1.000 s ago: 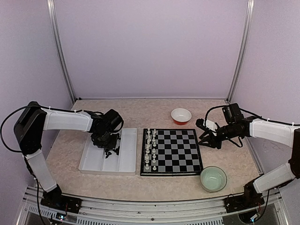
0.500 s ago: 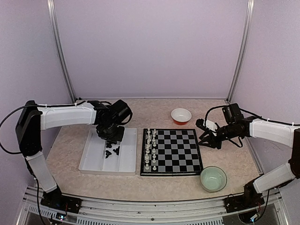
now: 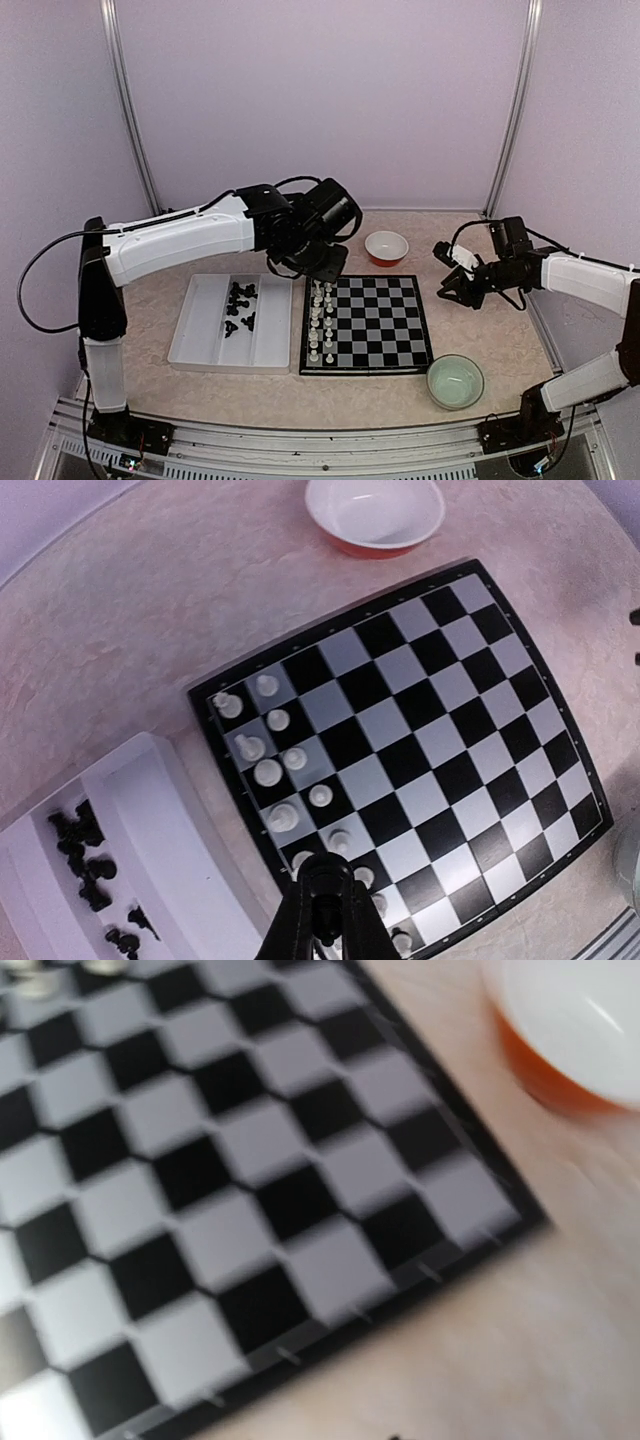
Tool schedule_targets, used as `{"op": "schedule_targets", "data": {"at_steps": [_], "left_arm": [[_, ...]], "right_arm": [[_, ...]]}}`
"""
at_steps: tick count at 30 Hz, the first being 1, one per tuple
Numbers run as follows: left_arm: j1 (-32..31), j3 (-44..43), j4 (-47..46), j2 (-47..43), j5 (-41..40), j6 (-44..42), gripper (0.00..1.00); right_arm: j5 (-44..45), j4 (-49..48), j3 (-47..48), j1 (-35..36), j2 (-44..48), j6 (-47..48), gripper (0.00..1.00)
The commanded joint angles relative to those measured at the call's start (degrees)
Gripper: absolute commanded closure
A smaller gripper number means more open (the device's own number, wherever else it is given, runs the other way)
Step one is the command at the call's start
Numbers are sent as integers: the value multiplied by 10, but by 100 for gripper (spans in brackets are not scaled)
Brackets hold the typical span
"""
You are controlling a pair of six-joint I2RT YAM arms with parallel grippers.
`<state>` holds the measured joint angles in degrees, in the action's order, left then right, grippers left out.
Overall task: Set up the chess pieces on the board
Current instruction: Place the bishop on f8.
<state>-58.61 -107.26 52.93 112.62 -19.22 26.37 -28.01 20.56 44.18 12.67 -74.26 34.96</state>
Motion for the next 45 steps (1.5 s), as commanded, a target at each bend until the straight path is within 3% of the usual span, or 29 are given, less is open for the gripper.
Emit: {"op": "schedule_targets", "data": {"at_steps": [1, 7, 16, 22, 45], "left_arm": [[-32, -86, 3, 76, 34, -47, 95], [-67, -169, -29, 169, 89, -81, 95], [-88, -207, -90, 249, 143, -87, 96], [-89, -213, -135, 274, 153, -78, 96], [-85, -240, -154, 336, 178, -59, 93]], "right_arm": [[11, -7, 8, -48, -6, -35, 71], [44, -23, 5, -62, -16, -50, 71], [52, -25, 6, -63, -37, -47, 71], [53, -23, 7, -63, -48, -45, 71], [37, -12, 8, -63, -67, -36, 71]]}}
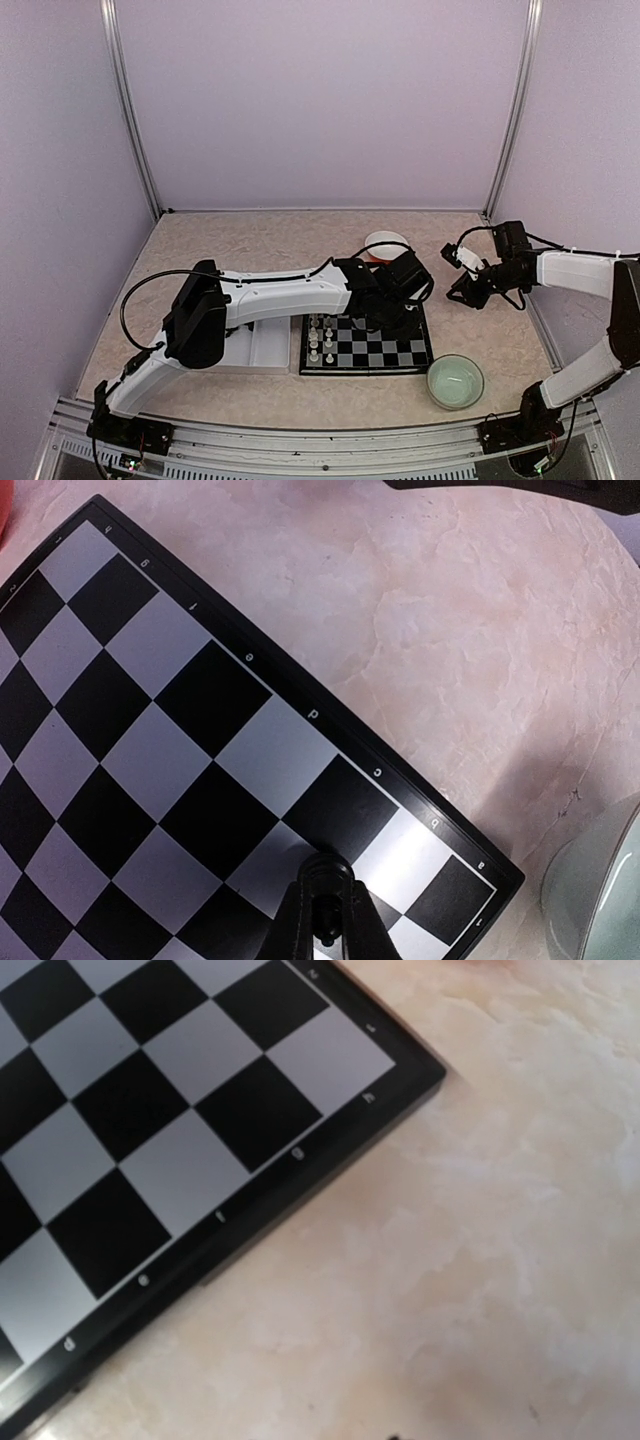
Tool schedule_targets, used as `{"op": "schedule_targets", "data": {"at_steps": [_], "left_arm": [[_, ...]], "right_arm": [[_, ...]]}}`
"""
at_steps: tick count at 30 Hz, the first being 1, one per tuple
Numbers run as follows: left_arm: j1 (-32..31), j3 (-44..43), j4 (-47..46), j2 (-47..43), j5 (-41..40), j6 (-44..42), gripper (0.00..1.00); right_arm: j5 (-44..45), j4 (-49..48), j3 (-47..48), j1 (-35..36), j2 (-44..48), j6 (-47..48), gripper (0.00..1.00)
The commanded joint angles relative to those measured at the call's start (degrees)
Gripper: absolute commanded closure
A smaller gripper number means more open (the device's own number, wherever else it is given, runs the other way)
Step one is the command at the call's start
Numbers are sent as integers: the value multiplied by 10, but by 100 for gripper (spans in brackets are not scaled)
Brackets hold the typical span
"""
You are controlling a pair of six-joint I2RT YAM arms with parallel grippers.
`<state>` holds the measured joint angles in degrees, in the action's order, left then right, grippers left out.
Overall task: Set up the chess pieces on the board
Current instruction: Place the bishop on f8.
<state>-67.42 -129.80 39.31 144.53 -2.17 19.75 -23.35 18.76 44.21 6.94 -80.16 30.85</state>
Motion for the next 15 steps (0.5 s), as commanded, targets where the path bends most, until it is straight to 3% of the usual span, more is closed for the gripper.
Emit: {"op": "schedule_targets", "data": {"at_steps": [1, 15], "left_arm": [[4, -15, -20, 17, 9, 7, 92], [9, -15, -35, 28, 18, 17, 91]], "right_arm": [[-10, 6, 8, -6, -9, 5, 71], [-17, 12, 11, -6, -19, 7, 71]]}}
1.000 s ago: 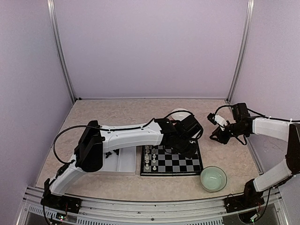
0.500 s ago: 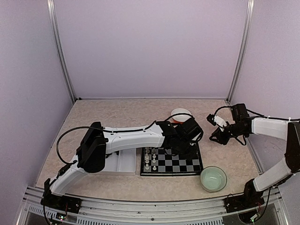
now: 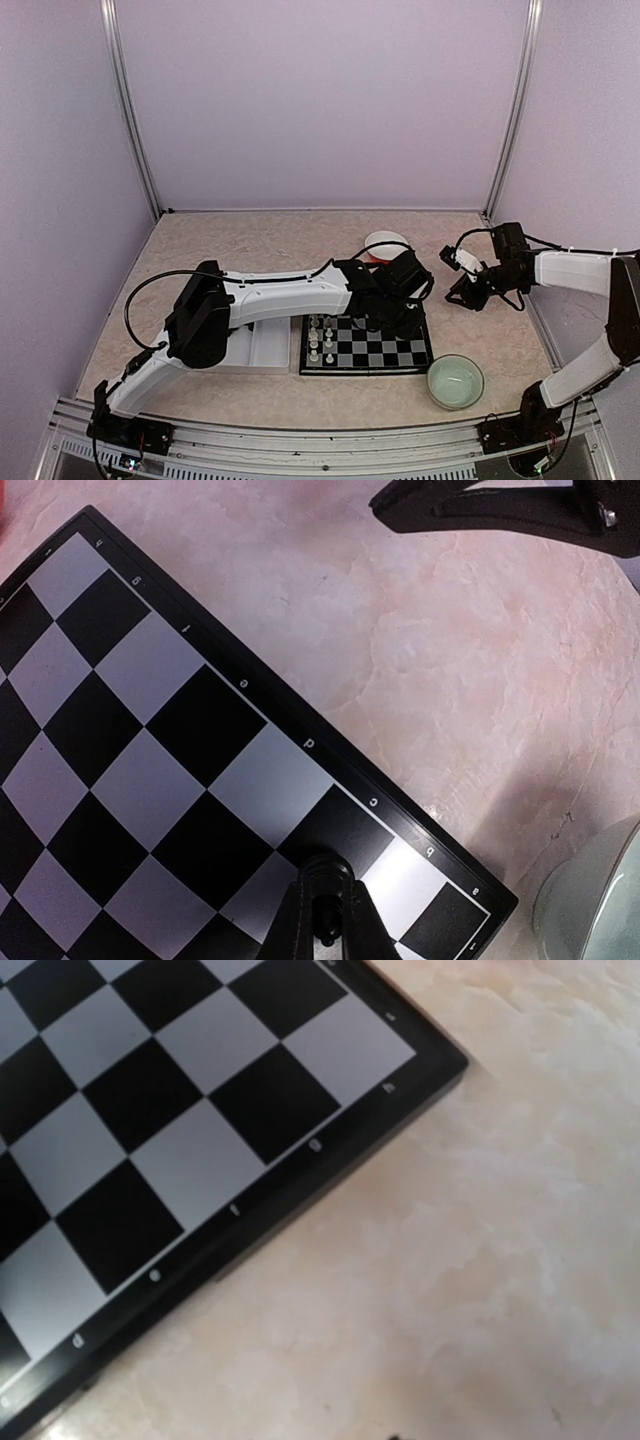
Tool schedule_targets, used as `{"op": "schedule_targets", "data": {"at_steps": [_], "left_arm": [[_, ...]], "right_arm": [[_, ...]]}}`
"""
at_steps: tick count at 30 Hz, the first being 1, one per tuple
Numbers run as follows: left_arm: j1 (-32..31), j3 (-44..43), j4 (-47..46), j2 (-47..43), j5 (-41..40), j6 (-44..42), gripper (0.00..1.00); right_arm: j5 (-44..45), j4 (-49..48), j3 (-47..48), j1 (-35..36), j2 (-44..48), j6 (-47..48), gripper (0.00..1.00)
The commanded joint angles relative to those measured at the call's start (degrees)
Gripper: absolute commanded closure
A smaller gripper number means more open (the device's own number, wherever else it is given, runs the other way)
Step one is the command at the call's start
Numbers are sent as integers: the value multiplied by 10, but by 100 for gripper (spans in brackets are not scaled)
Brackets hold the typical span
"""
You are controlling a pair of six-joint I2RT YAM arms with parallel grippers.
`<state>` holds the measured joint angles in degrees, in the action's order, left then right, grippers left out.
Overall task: Set up the chess pieces on the board
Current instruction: Place the bishop on f8.
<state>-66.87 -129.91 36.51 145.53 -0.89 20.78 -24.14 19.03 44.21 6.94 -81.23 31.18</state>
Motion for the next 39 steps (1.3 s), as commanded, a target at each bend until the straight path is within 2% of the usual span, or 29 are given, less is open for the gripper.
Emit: {"op": "schedule_targets", "data": {"at_steps": [1, 8, 16, 27, 32, 37, 39], "left_arm": [[3, -14, -8, 19, 5, 7, 91], [6, -14, -17, 22, 29, 13, 90], [7, -14, -16, 24, 32, 15, 77], [8, -12, -14, 5, 29, 15, 64], [6, 38, 3, -28, 14, -5, 58], [2, 123, -18, -88, -13, -25, 58], [6, 128, -13, -92, -11, -23, 68]], "right_arm": [[-10, 10, 12, -6, -9, 4, 71], [-13, 12, 12, -6, -11, 4, 71], [-15, 13, 12, -6, -13, 5, 71], [-19, 16, 14, -6, -13, 5, 71], [-20, 18, 14, -6, -12, 5, 71], [-23, 19, 14, -6, -15, 7, 70], [-25, 21, 16, -6, -16, 8, 70]]}}
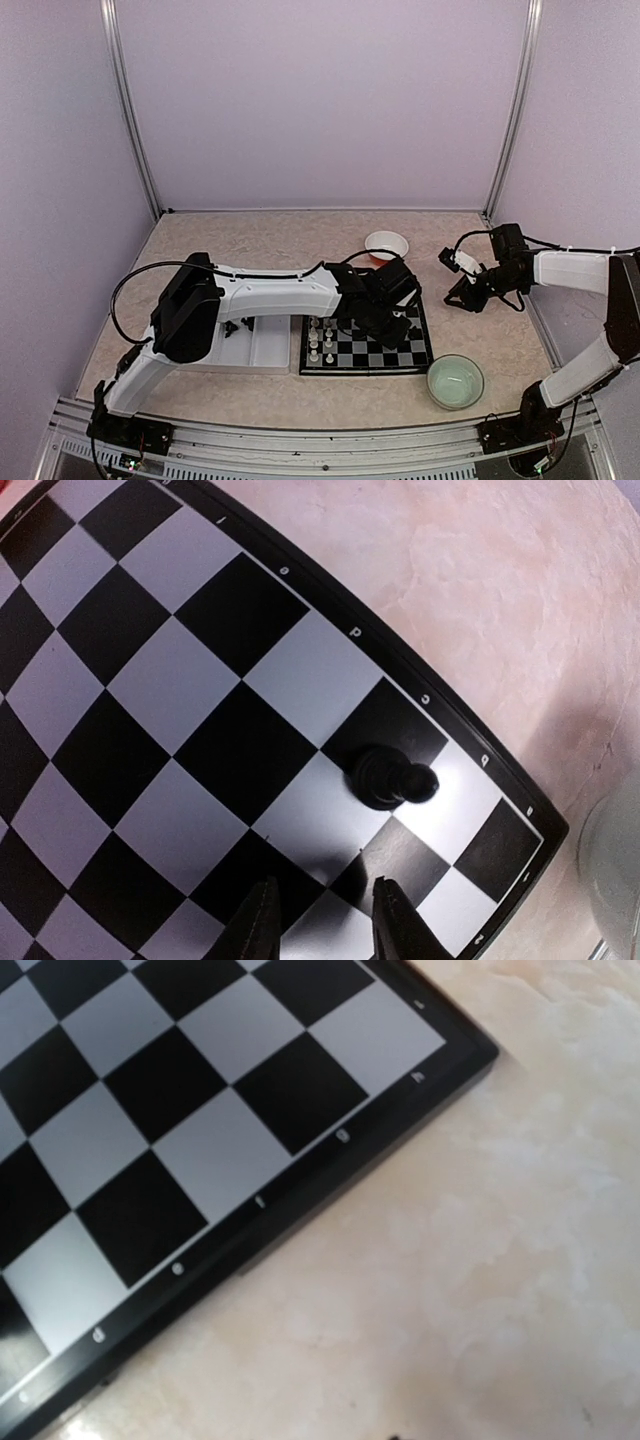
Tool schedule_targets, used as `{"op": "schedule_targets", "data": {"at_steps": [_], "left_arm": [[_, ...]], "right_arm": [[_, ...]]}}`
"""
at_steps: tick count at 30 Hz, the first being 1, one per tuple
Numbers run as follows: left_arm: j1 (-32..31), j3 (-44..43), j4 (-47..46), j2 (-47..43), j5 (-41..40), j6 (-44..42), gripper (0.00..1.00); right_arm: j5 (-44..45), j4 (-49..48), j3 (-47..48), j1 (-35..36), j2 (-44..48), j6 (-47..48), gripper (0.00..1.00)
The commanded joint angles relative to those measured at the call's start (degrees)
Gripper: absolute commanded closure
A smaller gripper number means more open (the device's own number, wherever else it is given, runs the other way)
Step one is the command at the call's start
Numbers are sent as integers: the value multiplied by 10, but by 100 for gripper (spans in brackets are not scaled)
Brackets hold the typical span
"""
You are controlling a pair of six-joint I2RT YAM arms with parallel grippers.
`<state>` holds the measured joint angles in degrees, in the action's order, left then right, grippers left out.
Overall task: Set up the chess pieces on the board
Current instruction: Place the bishop on f8, then adjust the bishop at f8.
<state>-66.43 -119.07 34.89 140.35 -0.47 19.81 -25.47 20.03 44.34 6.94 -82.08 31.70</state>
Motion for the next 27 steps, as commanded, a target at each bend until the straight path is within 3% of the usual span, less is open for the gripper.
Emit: {"op": "schedule_targets", "data": {"at_steps": [1, 5, 9, 27], "left_arm": [[4, 18, 4, -39, -9, -14, 74], [6, 10, -6, -20, 1, -16, 90], [6, -6, -10, -1, 22, -17, 98], [10, -57, -27, 54, 50, -7, 100]], "right_arm": [[-12, 11, 15, -6, -9, 3, 70], [-12, 12, 15, -6, -10, 3, 70], [-12, 13, 14, -6, -10, 3, 70], [-11, 15, 13, -6, -22, 7, 71]]}}
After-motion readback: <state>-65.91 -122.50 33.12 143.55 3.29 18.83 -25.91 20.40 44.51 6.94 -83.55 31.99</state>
